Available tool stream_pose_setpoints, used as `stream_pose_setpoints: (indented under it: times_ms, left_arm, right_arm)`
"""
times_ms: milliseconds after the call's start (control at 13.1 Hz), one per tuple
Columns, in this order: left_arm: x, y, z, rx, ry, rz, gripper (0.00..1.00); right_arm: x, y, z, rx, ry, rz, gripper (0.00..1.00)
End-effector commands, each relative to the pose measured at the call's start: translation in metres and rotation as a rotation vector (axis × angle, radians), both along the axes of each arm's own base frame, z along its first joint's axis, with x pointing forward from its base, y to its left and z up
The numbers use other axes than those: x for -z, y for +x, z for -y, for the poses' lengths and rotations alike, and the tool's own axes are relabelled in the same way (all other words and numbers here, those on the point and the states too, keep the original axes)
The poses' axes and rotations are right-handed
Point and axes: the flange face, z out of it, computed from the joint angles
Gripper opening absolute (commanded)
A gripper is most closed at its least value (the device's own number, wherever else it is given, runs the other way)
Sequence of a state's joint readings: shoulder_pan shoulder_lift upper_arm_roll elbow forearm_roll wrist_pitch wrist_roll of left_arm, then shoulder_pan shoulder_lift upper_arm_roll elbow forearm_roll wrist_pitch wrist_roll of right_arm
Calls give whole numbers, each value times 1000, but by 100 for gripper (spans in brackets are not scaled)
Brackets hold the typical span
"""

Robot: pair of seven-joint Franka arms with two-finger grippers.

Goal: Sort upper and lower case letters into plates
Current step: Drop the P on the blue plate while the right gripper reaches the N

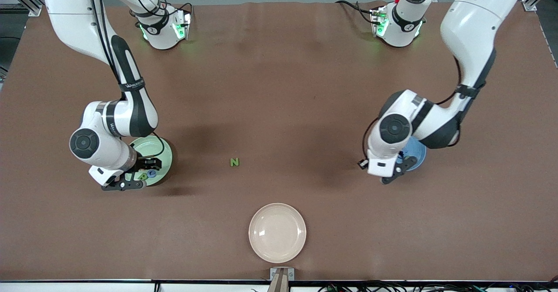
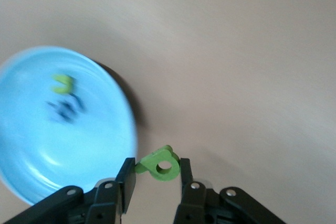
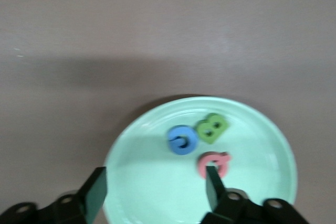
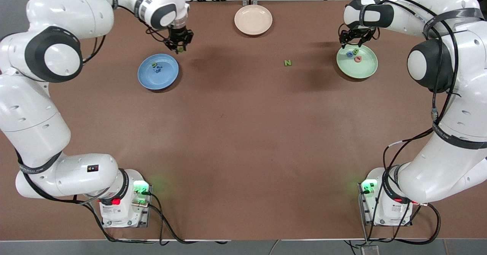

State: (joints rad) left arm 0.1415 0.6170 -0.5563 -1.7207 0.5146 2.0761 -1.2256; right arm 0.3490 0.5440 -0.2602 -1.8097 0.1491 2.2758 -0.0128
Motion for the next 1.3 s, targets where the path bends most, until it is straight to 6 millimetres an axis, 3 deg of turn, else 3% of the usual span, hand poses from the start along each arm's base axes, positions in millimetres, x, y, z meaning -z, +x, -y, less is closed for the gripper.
stream_pose_setpoints:
  times_ms: [0, 153, 229, 305, 381, 763, 1068, 1220]
  left_arm:
    - [4, -6, -40, -8, 56, -68, 1]
    - [17, -16, -55, -35, 78, -119, 2]
    - [22, -18, -57, -52, 77, -129, 17]
    - [23, -22, -57, -60, 82, -148, 51]
    - [20, -26, -57, -59, 103, -173, 100]
    - [-57, -14, -47, -35, 119, -67, 100]
    - [-121, 15, -48, 35, 87, 17, 100]
    - [-165, 28, -58, 98, 83, 42, 100]
  right_arm:
    - [-13, -12, -66, 91, 25, 0, 89]
    - [-19, -20, -117, 145, 24, 15, 89]
    - [-24, -21, -139, 171, 31, 28, 89]
    - [-32, -23, -167, 193, 46, 46, 89]
    - [-33, -26, -190, 193, 53, 53, 90]
    - [-4, -34, -256, 194, 63, 82, 92]
    - [30, -37, -263, 182, 58, 120, 92]
    - [41, -38, -261, 189, 55, 122, 92]
